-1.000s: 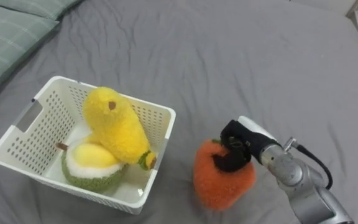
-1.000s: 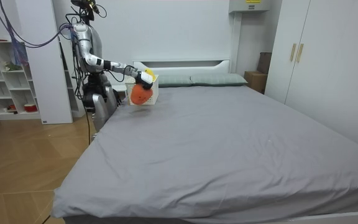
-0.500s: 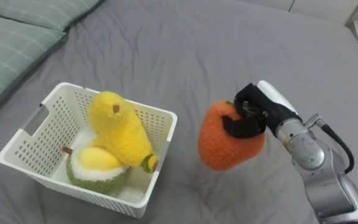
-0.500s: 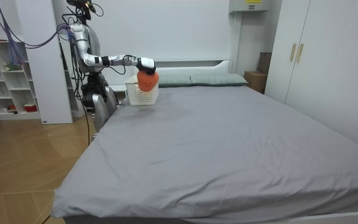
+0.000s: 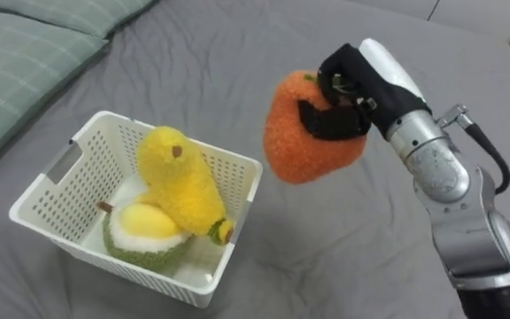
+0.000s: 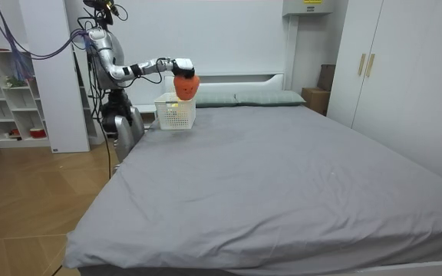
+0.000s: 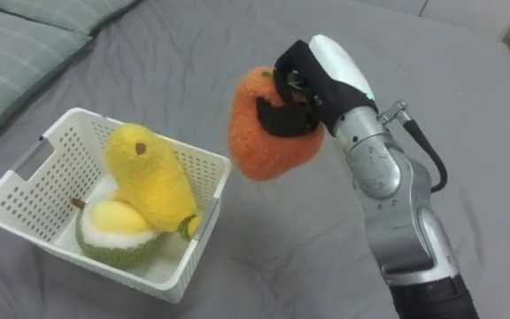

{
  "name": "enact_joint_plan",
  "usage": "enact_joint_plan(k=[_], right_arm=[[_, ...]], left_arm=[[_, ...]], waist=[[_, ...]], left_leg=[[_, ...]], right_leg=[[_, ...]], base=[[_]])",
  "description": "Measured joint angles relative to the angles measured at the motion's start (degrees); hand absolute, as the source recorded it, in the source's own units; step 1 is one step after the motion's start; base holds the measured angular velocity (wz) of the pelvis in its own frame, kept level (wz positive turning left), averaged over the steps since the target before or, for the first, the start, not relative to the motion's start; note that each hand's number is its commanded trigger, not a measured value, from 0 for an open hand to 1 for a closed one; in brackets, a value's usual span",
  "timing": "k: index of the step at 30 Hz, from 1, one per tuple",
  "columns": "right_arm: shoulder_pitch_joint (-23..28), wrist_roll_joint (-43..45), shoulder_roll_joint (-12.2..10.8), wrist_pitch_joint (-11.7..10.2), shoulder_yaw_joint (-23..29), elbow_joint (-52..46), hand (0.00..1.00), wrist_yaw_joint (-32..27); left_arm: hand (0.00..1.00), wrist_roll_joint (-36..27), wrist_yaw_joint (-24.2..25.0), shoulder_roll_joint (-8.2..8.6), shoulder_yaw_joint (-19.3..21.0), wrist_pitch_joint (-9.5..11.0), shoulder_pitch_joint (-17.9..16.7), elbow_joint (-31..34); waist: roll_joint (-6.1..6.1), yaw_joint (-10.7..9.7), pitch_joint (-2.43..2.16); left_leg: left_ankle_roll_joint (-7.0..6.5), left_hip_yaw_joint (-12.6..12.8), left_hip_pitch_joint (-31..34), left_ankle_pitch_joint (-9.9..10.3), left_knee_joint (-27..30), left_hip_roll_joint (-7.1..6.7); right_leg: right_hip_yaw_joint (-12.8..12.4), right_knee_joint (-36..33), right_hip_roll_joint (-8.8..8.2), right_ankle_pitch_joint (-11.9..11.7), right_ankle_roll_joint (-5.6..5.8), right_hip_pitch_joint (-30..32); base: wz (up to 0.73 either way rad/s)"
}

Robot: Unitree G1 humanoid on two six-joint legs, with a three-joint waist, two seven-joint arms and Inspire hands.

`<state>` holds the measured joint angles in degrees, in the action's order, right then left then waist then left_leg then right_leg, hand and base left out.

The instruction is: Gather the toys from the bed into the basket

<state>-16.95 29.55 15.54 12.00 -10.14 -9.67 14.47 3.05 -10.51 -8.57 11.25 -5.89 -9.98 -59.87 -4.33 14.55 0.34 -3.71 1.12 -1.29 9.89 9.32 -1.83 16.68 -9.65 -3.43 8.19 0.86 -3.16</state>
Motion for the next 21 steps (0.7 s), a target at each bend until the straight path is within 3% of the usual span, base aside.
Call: enact_joint_plan(k=[3,8,14,21], right_arm=[[-1.9,0.0,-1.3,0.5,-2.0,-0.9,1.00,0.0],[-6.1,0.0,-2.2,1.1,-5.9,-0.2,1.00,0.1],[-9.0,-0.1,-2.4,1.9,-7.1,0.0,1.00,0.1],[-9.4,-2.2,-3.3,2.5,-8.7,4.0,1.00,-1.4]], left_arm=[[0.00,-0.1,-0.2,0.00,0.0,-0.1,-0.3,1.7],[0.00,0.0,-0.2,-0.15,0.0,-0.9,0.8,2.4],[0.00,0.4,0.0,-0.05,1.8,-1.5,1.7,2.4],[0.00,0.5,-0.4,-0.34,2.2,-3.0,1.6,2.4]], waist=[[-0.18,0.2,0.06],[-0.47,4.2,0.30],[-0.85,7.4,0.50],[-1.12,9.5,0.67]], left_leg=[[0.00,-1.2,0.7,0.0,0.3,-0.14],[0.01,-2.5,1.3,0.0,0.5,-0.47],[-0.19,-5.1,2.8,-0.2,1.5,-1.41],[-0.28,-8.9,4.2,-0.3,3.4,-2.52]], right_leg=[[1.8,0.0,-0.23,0.0,0.01,0.1],[2.6,0.0,-0.44,0.1,0.19,-0.1],[4.8,0.0,-0.79,0.3,0.53,-0.1],[8.2,0.0,-1.56,0.5,0.78,-0.9]], base=[[0.19],[0.11],[0.23],[0.30]])
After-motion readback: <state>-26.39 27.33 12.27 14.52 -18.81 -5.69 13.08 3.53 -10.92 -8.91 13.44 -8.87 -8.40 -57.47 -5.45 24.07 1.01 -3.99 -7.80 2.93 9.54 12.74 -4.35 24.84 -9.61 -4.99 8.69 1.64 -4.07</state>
